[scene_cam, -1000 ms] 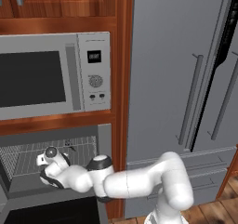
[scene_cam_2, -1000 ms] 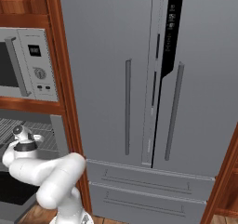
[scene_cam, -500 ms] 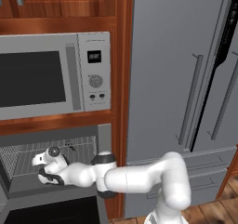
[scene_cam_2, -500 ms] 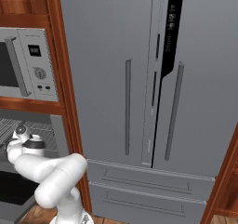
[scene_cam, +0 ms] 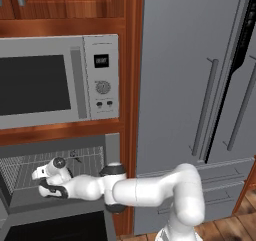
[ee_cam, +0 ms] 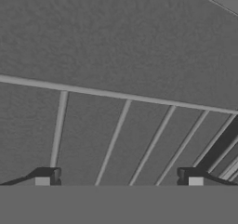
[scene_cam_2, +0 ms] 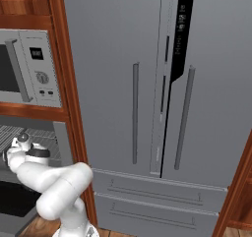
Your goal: Take the fish from the oven and place it on the plate on the counter.
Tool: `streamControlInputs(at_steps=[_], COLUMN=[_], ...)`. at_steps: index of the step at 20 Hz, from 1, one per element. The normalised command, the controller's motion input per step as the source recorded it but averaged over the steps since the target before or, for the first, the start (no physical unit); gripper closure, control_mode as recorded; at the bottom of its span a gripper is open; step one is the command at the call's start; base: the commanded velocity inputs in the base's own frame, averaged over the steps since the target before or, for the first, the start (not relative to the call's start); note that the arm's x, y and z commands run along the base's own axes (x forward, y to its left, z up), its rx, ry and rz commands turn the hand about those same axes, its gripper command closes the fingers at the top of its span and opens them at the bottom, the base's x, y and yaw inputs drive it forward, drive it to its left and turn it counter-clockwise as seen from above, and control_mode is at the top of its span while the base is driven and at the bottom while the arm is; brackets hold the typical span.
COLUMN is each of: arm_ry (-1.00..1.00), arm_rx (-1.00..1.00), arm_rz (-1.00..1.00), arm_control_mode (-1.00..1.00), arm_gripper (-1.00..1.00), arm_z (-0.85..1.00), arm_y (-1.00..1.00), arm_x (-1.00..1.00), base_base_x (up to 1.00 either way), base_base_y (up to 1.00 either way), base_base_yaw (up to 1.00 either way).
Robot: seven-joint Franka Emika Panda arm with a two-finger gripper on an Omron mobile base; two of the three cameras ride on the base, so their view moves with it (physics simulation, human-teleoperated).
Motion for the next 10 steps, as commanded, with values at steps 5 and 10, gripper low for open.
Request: streamControlInputs(at_steps=[5, 10], arm_ry=[0.00, 0.02], arm_rx=[-0.15, -0.19], arm_rz=[-0.10, -0.09], arm_control_mode=[-1.00, -1.00], arm_gripper=[-1.00, -1.00], arm_z=[-1.00, -1.00], arm_y=[-0.07, -0.02], arm_x=[-0.57, -0.47], base_base_x=[0.00, 0.00], base_base_y=[0.00, 0.00], base_base_yaw=[0.00, 0.00])
